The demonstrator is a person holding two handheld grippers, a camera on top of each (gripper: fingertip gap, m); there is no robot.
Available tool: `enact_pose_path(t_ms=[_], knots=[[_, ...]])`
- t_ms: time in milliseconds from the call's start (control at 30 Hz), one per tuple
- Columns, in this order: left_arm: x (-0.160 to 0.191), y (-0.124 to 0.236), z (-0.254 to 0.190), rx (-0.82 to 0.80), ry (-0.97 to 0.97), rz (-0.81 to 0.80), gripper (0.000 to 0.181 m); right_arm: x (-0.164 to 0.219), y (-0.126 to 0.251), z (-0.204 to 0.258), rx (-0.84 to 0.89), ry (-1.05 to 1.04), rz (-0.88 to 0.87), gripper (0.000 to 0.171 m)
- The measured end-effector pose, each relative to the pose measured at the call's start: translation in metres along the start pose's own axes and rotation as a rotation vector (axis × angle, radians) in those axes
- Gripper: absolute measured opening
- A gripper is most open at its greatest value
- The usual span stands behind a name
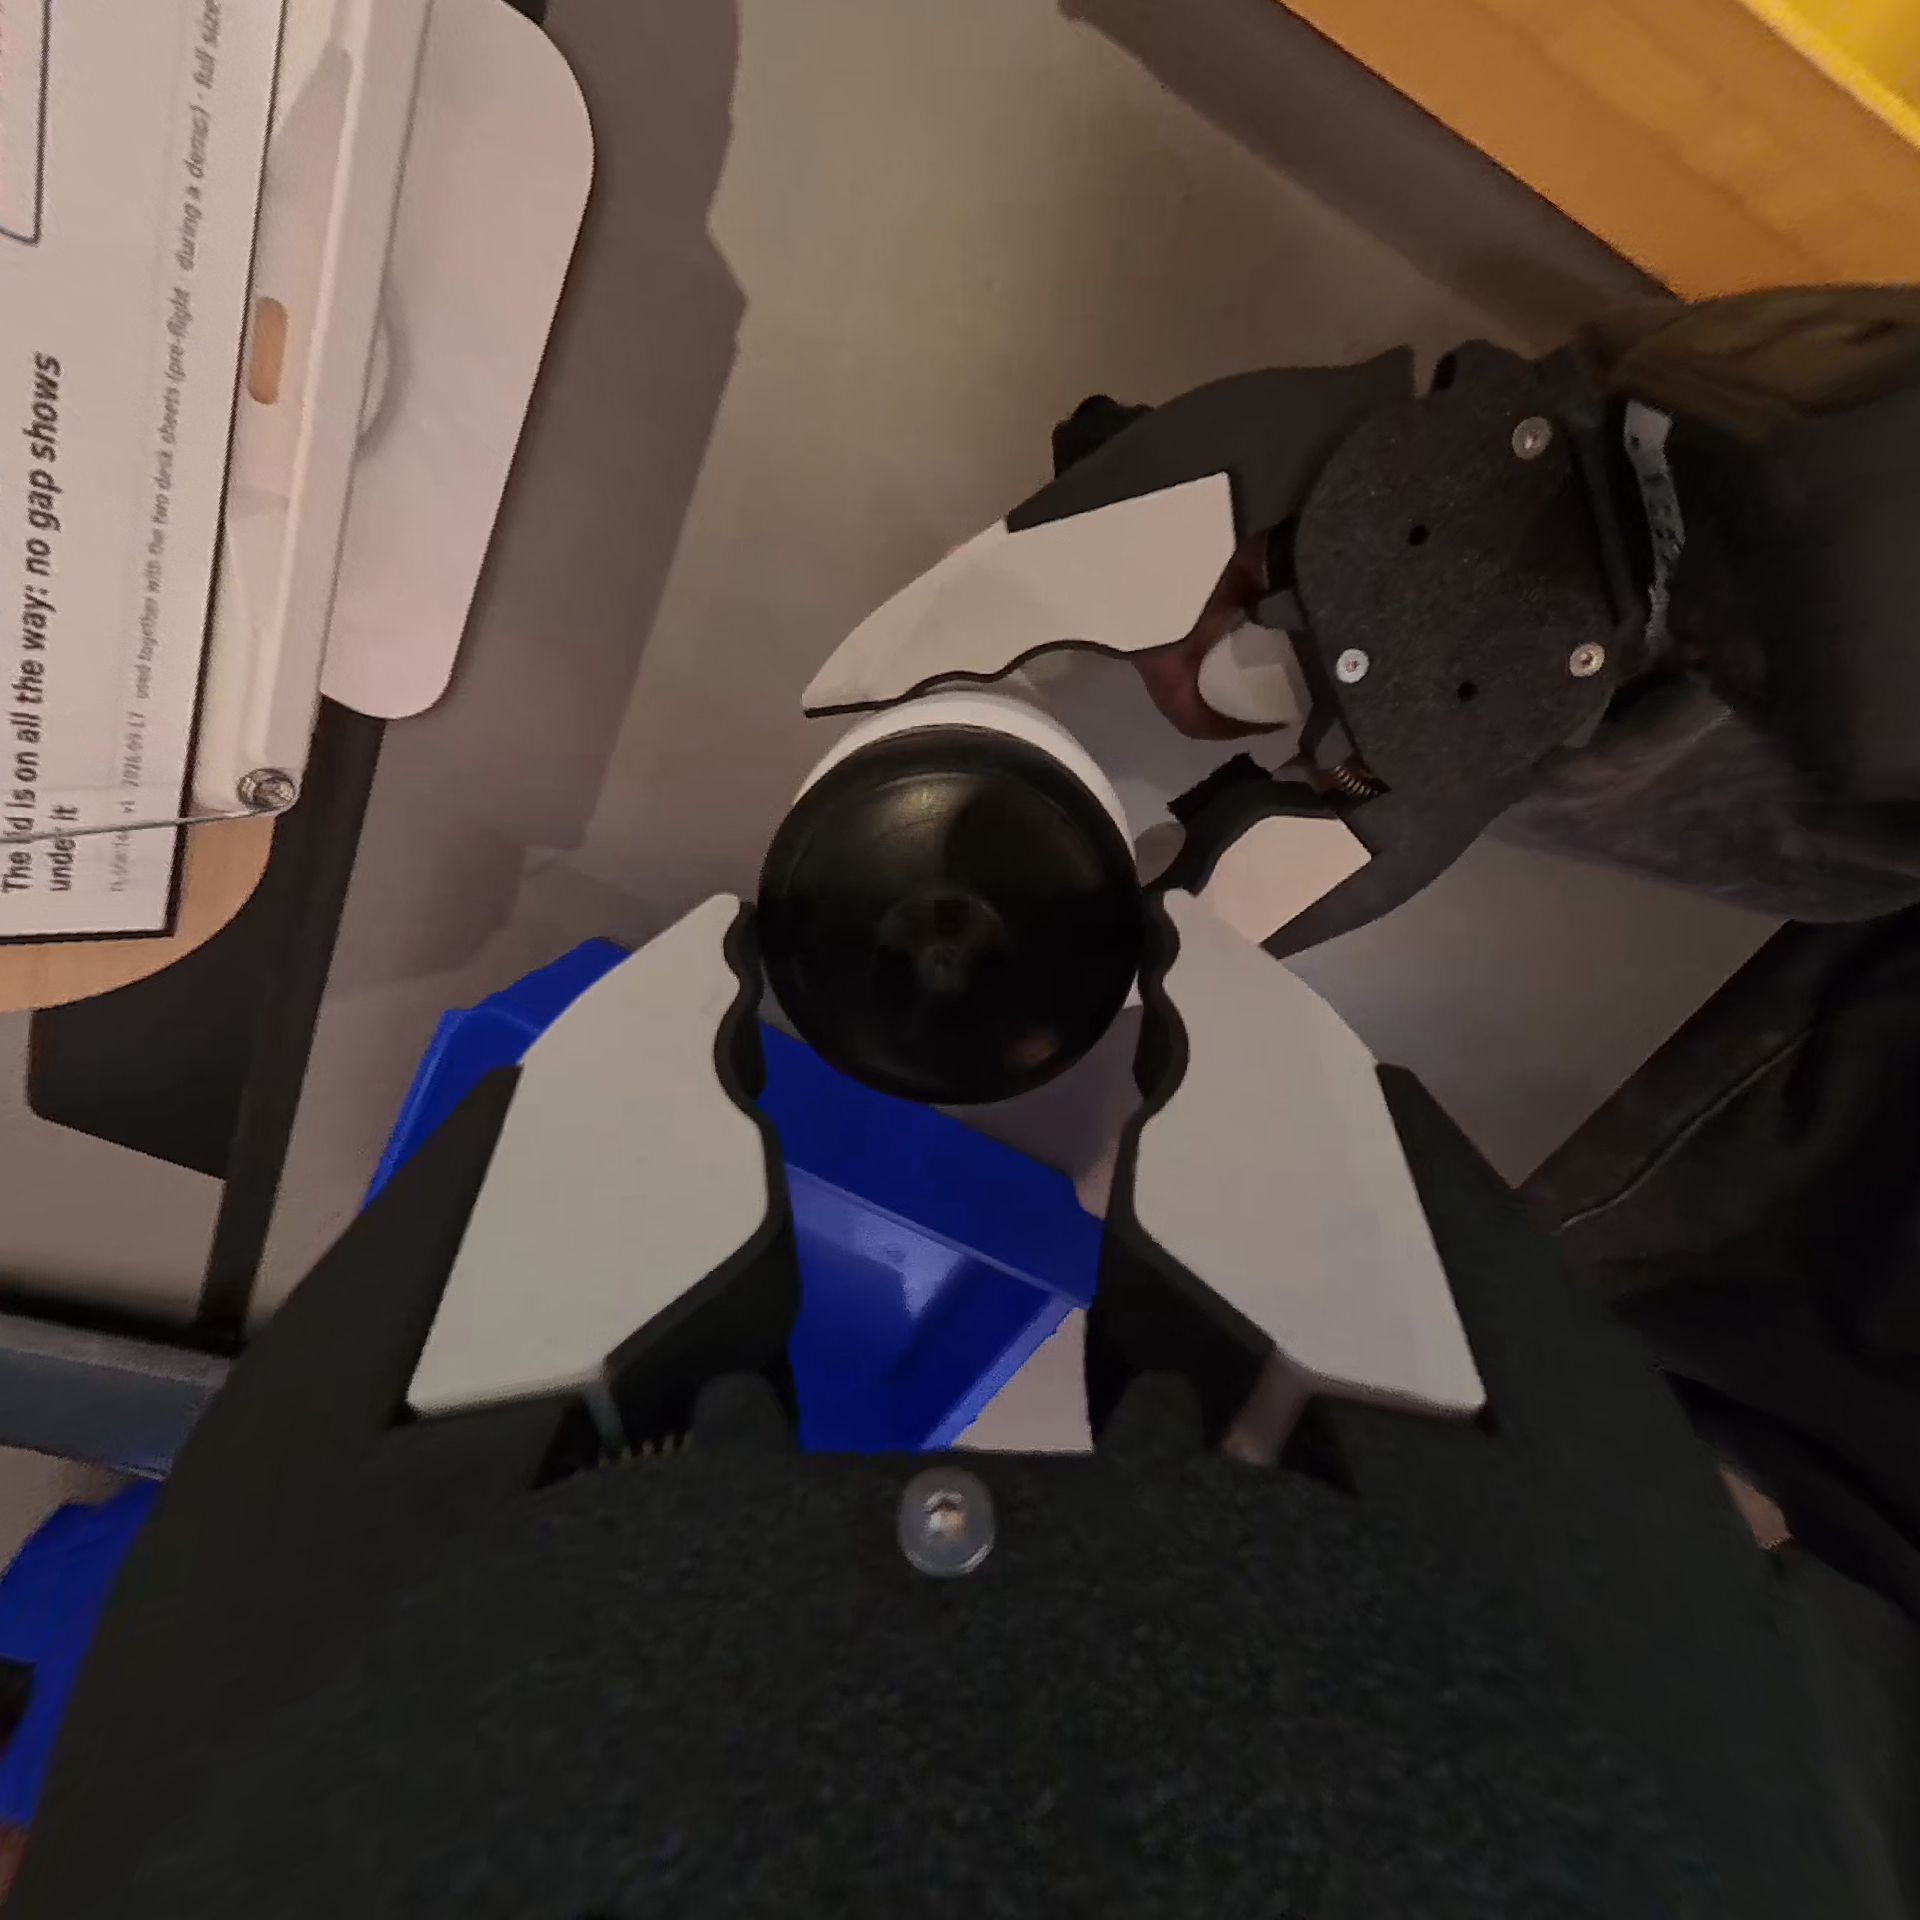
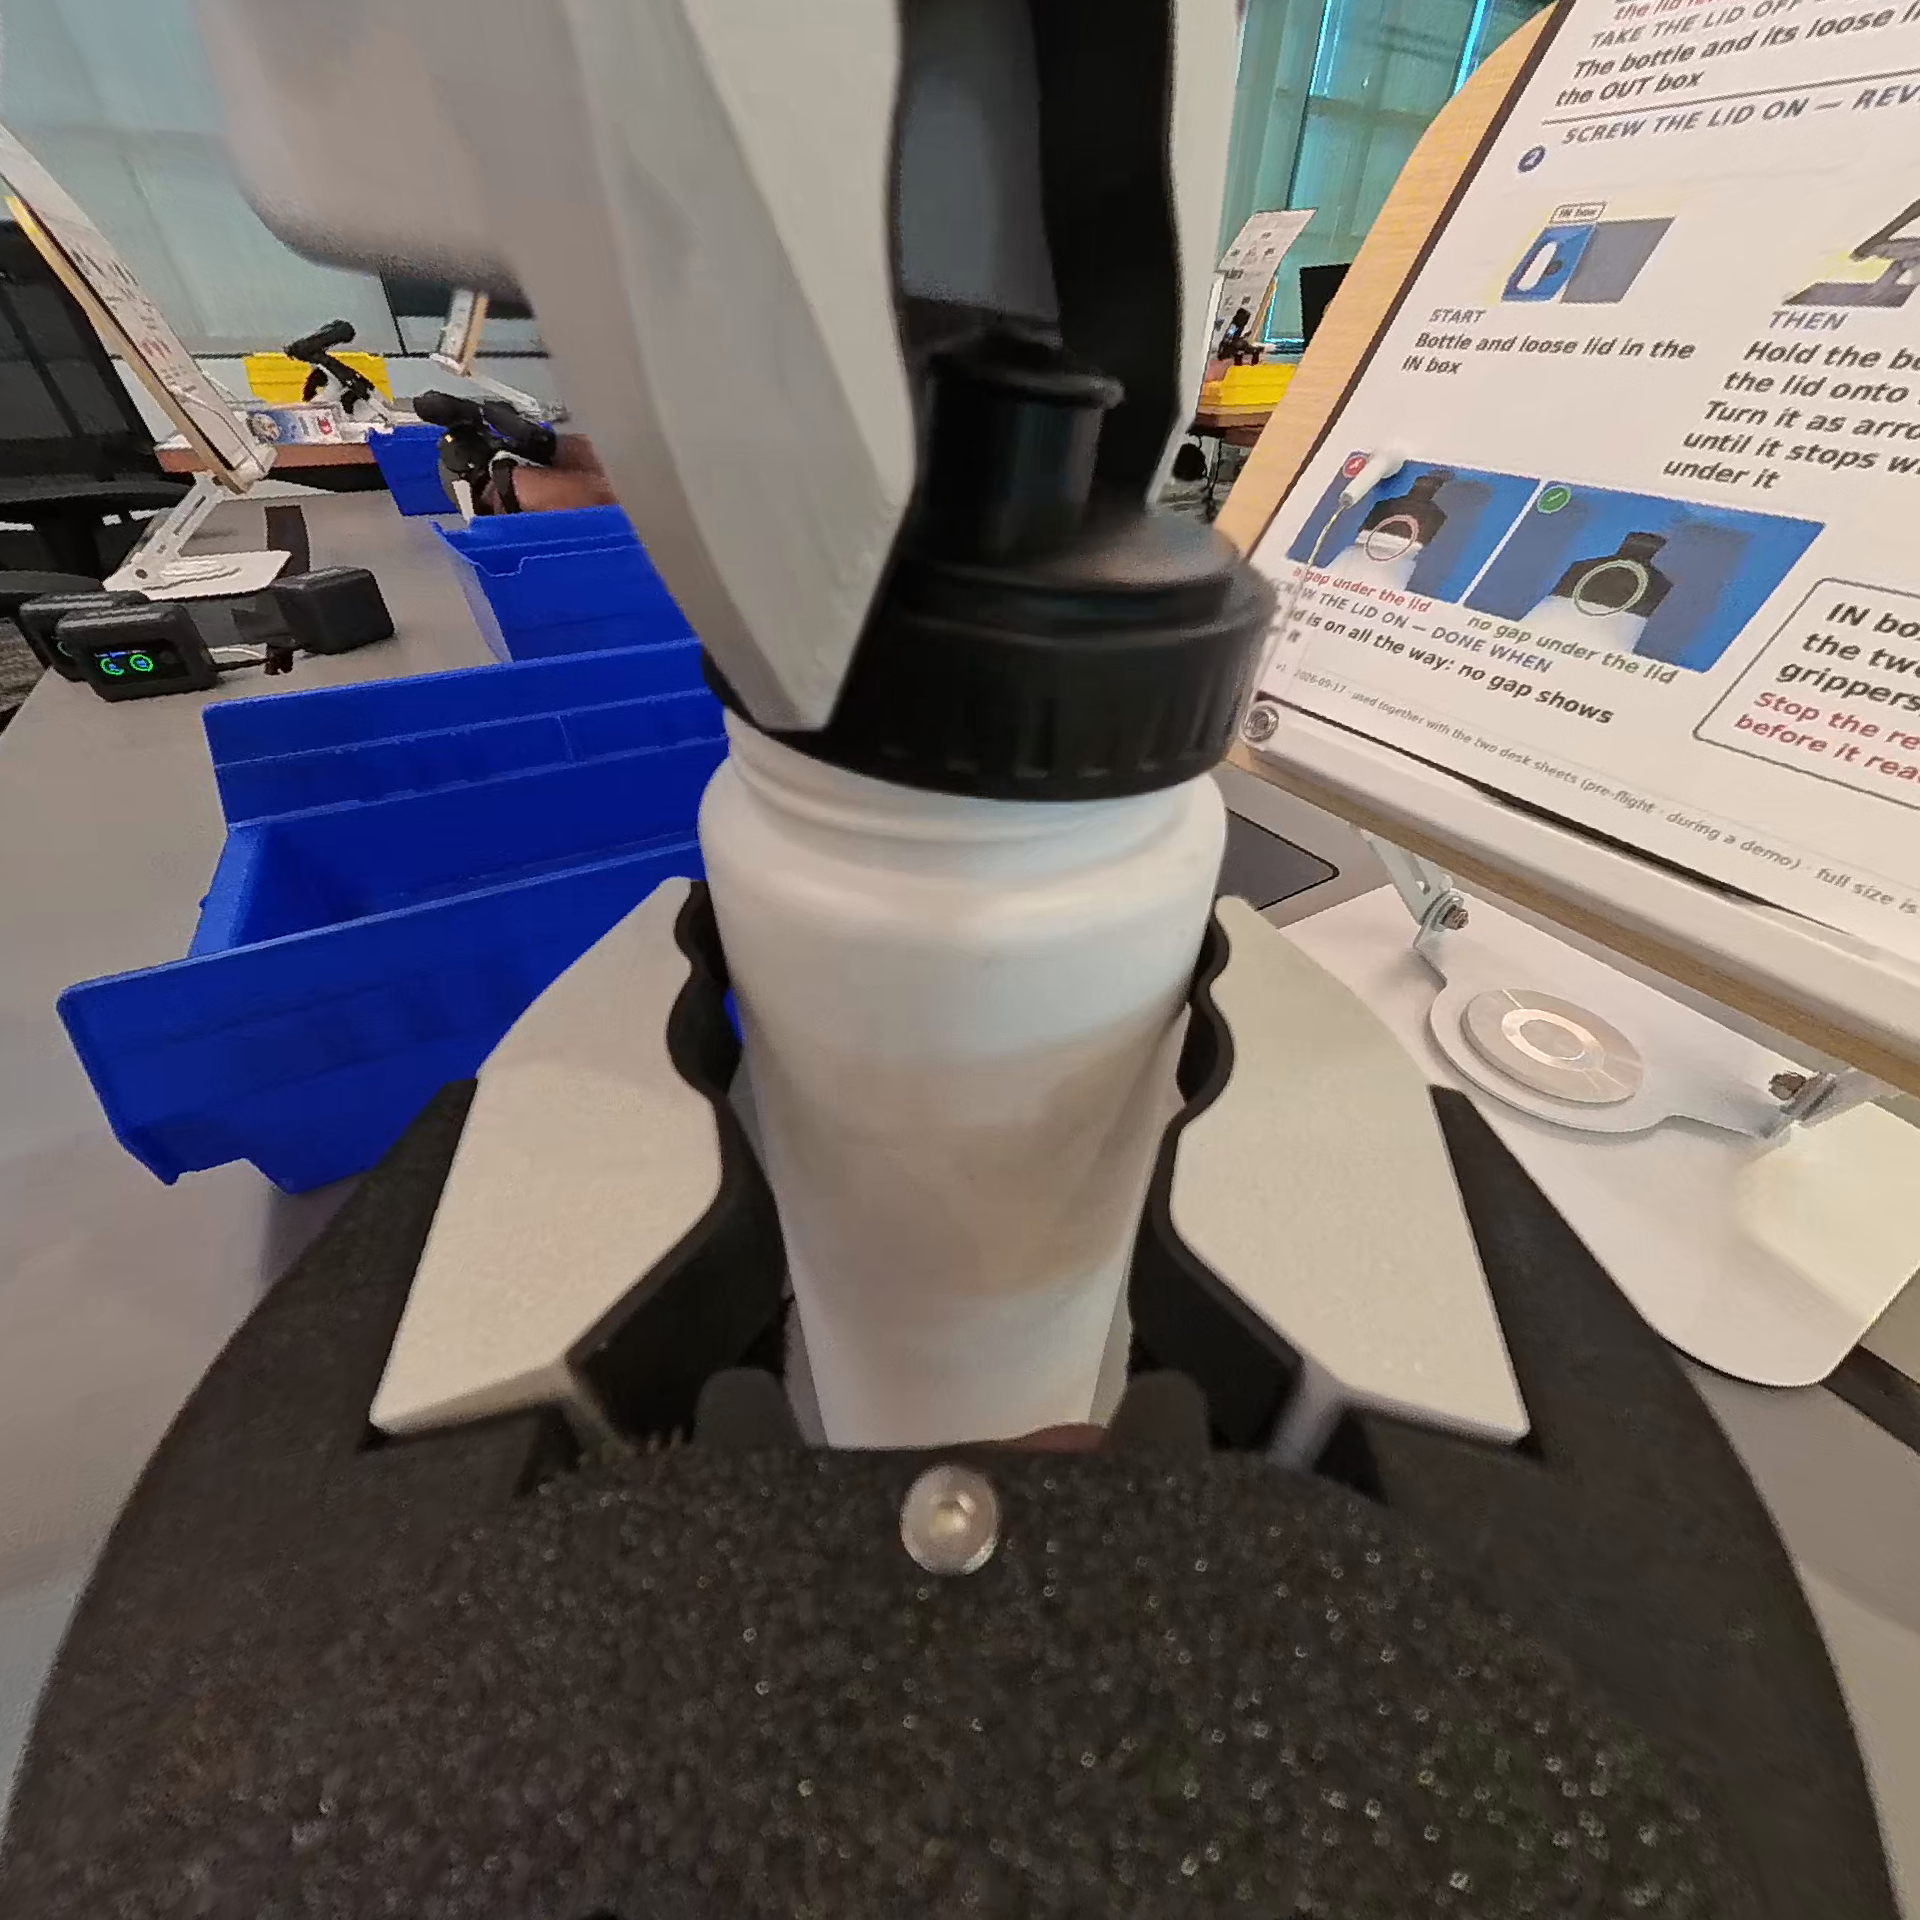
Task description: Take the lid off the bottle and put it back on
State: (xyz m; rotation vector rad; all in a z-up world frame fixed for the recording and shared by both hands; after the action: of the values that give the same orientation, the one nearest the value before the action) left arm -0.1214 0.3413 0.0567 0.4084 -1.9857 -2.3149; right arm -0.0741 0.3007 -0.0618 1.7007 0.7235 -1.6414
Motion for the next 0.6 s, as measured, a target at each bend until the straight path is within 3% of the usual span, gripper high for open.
enact_pose_path(t_ms=[433, 600], knots=[[0.0051, -0.0010, -0.0017, -0.018, 0.215, 0.010, 0.069, -0.0003, -0.0002, 0.0002, 0.000, 0.000, 0.004, 0.085], [0.0028, -0.0011, -0.0037, -0.038, 0.200, 0.018, 0.069, 0.0000, 0.0009, -0.0008, 0.001, -0.005, 0.001, 0.085]])
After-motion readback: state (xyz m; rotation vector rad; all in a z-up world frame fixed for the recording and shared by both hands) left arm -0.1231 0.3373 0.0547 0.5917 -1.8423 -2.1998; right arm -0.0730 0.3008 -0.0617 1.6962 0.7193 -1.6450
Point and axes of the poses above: each gripper's, where its closed fingertips meet, y back along the fingers, x out of its underside, z = x × y across the jaws, the point moved 8 cm from there along y, back along the fingers, and after that the axes turned 8 degrees about -x, right-handed, at the moved point
